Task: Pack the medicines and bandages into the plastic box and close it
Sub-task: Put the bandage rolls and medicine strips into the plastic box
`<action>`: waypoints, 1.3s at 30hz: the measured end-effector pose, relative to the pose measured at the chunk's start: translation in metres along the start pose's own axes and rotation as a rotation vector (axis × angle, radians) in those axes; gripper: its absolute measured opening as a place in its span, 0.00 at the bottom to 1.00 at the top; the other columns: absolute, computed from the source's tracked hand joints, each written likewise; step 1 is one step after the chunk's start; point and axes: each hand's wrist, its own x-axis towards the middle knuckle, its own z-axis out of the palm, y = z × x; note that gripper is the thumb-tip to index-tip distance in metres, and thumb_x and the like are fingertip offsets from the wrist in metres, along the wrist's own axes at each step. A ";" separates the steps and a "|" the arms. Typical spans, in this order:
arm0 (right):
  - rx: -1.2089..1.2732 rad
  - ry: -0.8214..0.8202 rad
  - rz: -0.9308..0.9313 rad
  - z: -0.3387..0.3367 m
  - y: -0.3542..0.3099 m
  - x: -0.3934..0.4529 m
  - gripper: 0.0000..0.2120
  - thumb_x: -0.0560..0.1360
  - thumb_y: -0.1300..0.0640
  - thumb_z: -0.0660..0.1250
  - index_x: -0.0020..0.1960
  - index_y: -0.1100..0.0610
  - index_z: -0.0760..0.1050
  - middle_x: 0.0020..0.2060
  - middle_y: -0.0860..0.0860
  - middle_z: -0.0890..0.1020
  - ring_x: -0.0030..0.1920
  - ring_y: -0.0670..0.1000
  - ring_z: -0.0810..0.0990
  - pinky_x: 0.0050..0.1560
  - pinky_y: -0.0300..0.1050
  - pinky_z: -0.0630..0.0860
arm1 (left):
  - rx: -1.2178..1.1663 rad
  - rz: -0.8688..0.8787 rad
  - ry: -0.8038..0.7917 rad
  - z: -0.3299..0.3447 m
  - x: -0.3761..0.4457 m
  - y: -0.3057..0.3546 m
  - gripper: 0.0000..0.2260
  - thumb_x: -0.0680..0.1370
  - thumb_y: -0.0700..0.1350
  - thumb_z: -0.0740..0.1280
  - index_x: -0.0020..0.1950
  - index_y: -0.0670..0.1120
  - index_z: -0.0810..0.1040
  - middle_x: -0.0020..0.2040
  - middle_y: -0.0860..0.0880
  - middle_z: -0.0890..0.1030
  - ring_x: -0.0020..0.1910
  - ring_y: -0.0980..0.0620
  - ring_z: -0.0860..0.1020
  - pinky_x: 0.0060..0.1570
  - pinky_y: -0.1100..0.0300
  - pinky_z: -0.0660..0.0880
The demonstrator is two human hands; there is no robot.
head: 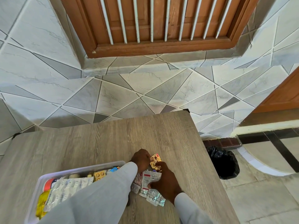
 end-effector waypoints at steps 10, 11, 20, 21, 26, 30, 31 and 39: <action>0.087 0.001 0.089 -0.017 0.010 -0.002 0.37 0.61 0.59 0.80 0.64 0.48 0.66 0.51 0.47 0.78 0.52 0.48 0.79 0.48 0.37 0.76 | -0.352 -0.026 0.192 -0.033 -0.003 0.013 0.07 0.78 0.42 0.63 0.50 0.42 0.79 0.45 0.43 0.81 0.40 0.49 0.77 0.36 0.61 0.70; 0.084 -0.003 0.106 -0.020 0.012 -0.002 0.32 0.61 0.58 0.80 0.60 0.50 0.70 0.49 0.46 0.78 0.49 0.46 0.80 0.44 0.35 0.76 | -0.405 -0.020 0.206 -0.039 -0.005 0.015 0.07 0.78 0.42 0.63 0.49 0.41 0.79 0.42 0.43 0.81 0.36 0.51 0.76 0.33 0.61 0.69; 0.127 0.009 0.115 -0.041 0.007 0.002 0.16 0.58 0.60 0.82 0.43 0.59 0.81 0.37 0.55 0.86 0.38 0.53 0.85 0.38 0.46 0.80 | -0.555 -0.002 0.363 -0.104 -0.055 -0.002 0.11 0.77 0.38 0.63 0.35 0.45 0.77 0.30 0.48 0.78 0.28 0.50 0.71 0.29 0.61 0.65; 0.143 0.015 0.098 -0.046 0.001 0.001 0.15 0.59 0.61 0.82 0.43 0.59 0.81 0.37 0.56 0.86 0.37 0.53 0.85 0.37 0.46 0.80 | -0.537 -0.014 0.379 -0.108 -0.060 -0.010 0.10 0.77 0.39 0.63 0.36 0.45 0.77 0.31 0.48 0.79 0.30 0.49 0.73 0.31 0.61 0.67; 0.278 -0.009 -0.044 -0.052 -0.049 -0.013 0.11 0.63 0.64 0.80 0.43 0.60 0.82 0.36 0.55 0.87 0.37 0.55 0.86 0.35 0.43 0.78 | -0.462 -0.107 0.466 -0.111 -0.085 -0.058 0.07 0.78 0.42 0.63 0.43 0.44 0.79 0.36 0.48 0.81 0.35 0.53 0.76 0.34 0.61 0.68; 0.307 -0.093 -0.119 -0.021 -0.086 -0.025 0.14 0.62 0.64 0.80 0.46 0.62 0.82 0.39 0.58 0.87 0.40 0.57 0.86 0.38 0.46 0.81 | -0.587 -0.159 0.581 -0.106 -0.100 -0.085 0.08 0.78 0.41 0.61 0.44 0.42 0.79 0.38 0.46 0.81 0.35 0.50 0.76 0.35 0.59 0.69; 0.302 -0.106 -0.124 -0.011 -0.092 -0.028 0.15 0.62 0.63 0.80 0.46 0.63 0.81 0.39 0.58 0.87 0.39 0.56 0.86 0.37 0.46 0.80 | -0.636 -0.167 0.597 -0.105 -0.104 -0.089 0.08 0.78 0.40 0.61 0.45 0.41 0.79 0.38 0.45 0.81 0.35 0.50 0.76 0.33 0.60 0.69; 0.189 0.078 -0.090 0.057 -0.107 -0.054 0.16 0.59 0.57 0.81 0.43 0.56 0.80 0.37 0.52 0.86 0.38 0.51 0.86 0.39 0.48 0.83 | -0.638 0.000 0.541 -0.115 -0.116 -0.120 0.04 0.77 0.39 0.63 0.45 0.46 0.77 0.41 0.50 0.77 0.43 0.48 0.75 0.42 0.58 0.67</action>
